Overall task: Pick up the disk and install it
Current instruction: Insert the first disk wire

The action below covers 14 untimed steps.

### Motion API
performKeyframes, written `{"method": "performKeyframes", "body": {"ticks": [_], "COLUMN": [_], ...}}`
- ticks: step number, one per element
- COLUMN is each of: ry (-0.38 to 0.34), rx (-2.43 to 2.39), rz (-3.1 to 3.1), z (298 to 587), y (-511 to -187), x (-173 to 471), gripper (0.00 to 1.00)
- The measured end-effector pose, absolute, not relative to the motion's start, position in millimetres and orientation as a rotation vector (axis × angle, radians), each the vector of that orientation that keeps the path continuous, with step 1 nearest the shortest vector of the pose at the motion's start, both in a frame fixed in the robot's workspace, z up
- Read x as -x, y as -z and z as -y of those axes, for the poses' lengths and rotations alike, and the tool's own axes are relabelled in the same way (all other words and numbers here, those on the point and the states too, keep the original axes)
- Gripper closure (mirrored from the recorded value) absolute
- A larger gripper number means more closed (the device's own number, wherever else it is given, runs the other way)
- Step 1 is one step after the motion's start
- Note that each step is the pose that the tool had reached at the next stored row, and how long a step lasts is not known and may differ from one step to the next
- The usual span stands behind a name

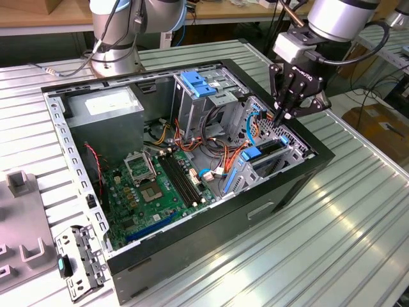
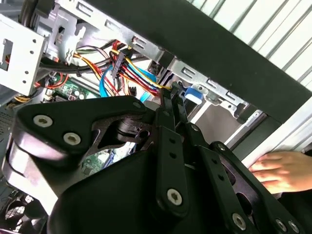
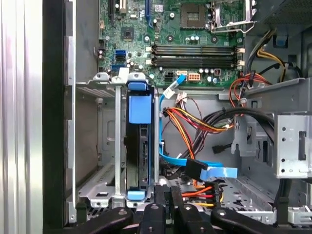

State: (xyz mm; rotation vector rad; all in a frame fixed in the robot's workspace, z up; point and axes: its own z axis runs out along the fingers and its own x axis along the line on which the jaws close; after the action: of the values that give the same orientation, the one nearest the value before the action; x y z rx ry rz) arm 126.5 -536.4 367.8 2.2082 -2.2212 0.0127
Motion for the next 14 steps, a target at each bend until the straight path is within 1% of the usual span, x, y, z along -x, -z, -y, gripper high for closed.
{"method": "performKeyframes", "body": {"ticks": [6, 14], "ry": [-0.013, -0.024], "rx": [-2.21, -2.222], "rz": [2.222, 2.229], "z": [548.5, 549.4], "y": [-365.7, -361.4], "x": [-116.9, -108.0], "gripper": [0.84, 0.84]}}
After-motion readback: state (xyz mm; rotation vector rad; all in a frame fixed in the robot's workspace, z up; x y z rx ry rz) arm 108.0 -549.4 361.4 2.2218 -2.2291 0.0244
